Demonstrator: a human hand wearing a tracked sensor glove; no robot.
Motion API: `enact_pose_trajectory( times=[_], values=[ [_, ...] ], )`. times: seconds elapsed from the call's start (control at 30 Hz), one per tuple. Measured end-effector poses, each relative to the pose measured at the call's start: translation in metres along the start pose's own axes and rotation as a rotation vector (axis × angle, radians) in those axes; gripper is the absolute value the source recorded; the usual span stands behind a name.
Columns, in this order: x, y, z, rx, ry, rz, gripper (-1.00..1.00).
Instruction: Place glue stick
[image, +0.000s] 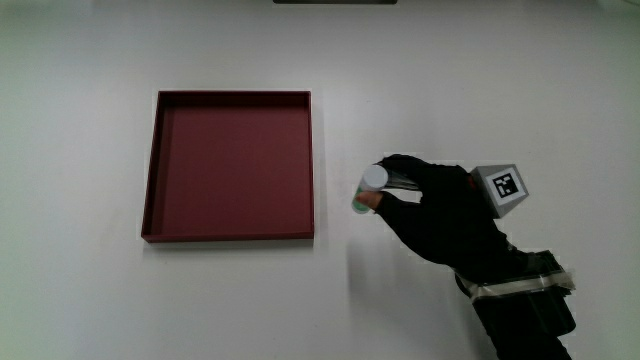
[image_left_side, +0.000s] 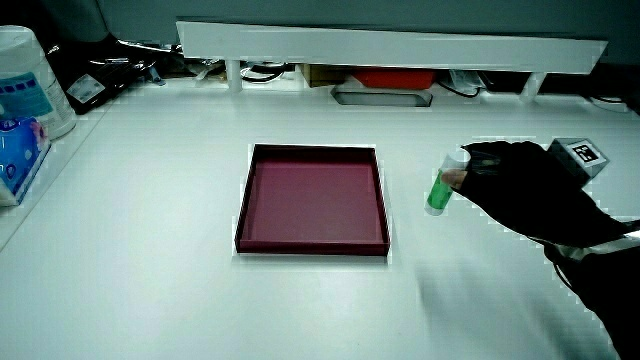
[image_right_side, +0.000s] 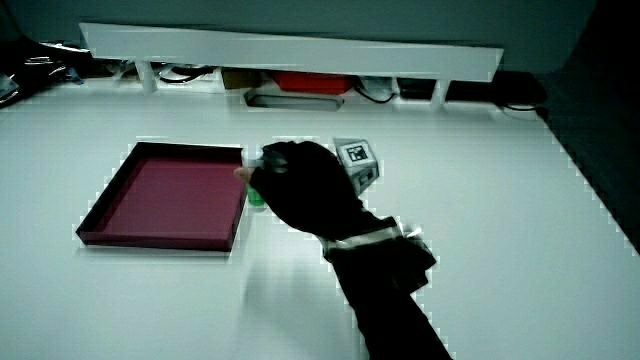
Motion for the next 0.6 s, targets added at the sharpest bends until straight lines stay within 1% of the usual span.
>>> enact_pose_trajectory(
  times=[0.03, 0.07, 0.1, 0.13, 0.17, 0.23, 0.27, 0.4, 0.43, 0.47, 0.5, 0.6],
  values=[
    [0.003, -0.002, 0.003, 0.005, -0.008, 0.01, 0.0],
    [0.005, -0.004, 0.004, 0.01, 0.002, 0.004, 0.0],
    [0.009, -0.006, 0.006, 0.014, -0.002, 0.006, 0.0],
    [0.015, -0.008, 0.008, 0.02, -0.011, -0.008, 0.0],
    [0.016, -0.011, 0.009, 0.027, 0.009, -0.011, 0.0],
    [0.028, -0.014, 0.013, 0.038, -0.009, -0.017, 0.0],
    [0.031, -0.015, 0.013, 0.038, -0.003, -0.025, 0.0],
    [0.048, -0.02, 0.013, 0.044, -0.018, -0.061, 0.0],
    [0.05, -0.021, 0.012, 0.042, -0.004, -0.07, 0.0],
    [0.054, -0.022, 0.012, 0.042, -0.01, -0.087, 0.0],
    [0.056, -0.022, 0.011, 0.045, -0.015, -0.084, 0.0],
    [0.063, -0.024, 0.009, 0.039, -0.001, -0.11, 0.0]
  ],
)
